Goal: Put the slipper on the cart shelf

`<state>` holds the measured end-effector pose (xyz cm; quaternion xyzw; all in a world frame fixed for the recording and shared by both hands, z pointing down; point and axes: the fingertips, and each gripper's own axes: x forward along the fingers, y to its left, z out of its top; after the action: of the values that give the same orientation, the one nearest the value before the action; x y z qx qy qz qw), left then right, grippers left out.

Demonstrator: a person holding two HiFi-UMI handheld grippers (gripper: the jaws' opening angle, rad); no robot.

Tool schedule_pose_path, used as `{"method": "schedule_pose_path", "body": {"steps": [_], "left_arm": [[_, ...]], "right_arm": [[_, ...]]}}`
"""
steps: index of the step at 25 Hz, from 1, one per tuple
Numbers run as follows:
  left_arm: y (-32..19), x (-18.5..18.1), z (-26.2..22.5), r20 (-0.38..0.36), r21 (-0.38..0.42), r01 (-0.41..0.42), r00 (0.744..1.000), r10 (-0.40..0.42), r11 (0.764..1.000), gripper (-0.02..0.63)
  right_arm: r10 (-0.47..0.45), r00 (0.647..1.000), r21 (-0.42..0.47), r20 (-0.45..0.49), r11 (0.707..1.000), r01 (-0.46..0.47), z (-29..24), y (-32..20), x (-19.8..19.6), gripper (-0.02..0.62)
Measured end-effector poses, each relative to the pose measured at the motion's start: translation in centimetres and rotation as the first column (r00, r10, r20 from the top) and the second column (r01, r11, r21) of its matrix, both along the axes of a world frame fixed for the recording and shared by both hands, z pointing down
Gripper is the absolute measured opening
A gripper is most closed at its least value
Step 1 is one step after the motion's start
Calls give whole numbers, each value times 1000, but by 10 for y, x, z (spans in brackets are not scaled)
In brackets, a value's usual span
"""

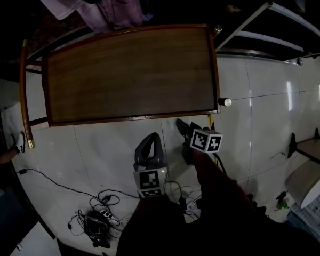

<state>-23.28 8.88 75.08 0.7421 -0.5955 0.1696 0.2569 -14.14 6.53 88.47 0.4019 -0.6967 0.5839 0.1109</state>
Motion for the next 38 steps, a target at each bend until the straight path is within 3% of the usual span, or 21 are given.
{"method": "schedule_pose_path", "body": {"steps": [5, 12, 19, 29, 34, 38], "left_arm": [[10, 2, -14, 9, 10, -26, 1000, 26, 1000, 15], [25, 3, -34, 22, 1, -72, 997, 72, 997, 15], [40, 30, -62, -1, 14, -151, 989, 151, 989, 15], [62, 36, -84, 13, 33, -264, 965, 264, 964, 15], [73, 47, -84, 10, 21, -322, 947, 322, 947, 15], [80, 69, -87, 4, 22, -395, 919, 395, 918, 15]], "right_arm": [[-19, 1000, 7, 0, 1000, 19, -20, 27, 9, 66], [-67, 995, 18, -69, 997, 69, -51, 77, 23, 66], [-77, 991, 6, -109, 997, 78, -86, 120, 38, 66], [-7, 992, -23, -125, 1000, 5, -122, 173, 49, 67], [89, 986, -66, -144, 993, -100, -122, 204, 68, 66], [165, 969, -70, -183, 981, -180, -126, 221, 88, 66]]}}
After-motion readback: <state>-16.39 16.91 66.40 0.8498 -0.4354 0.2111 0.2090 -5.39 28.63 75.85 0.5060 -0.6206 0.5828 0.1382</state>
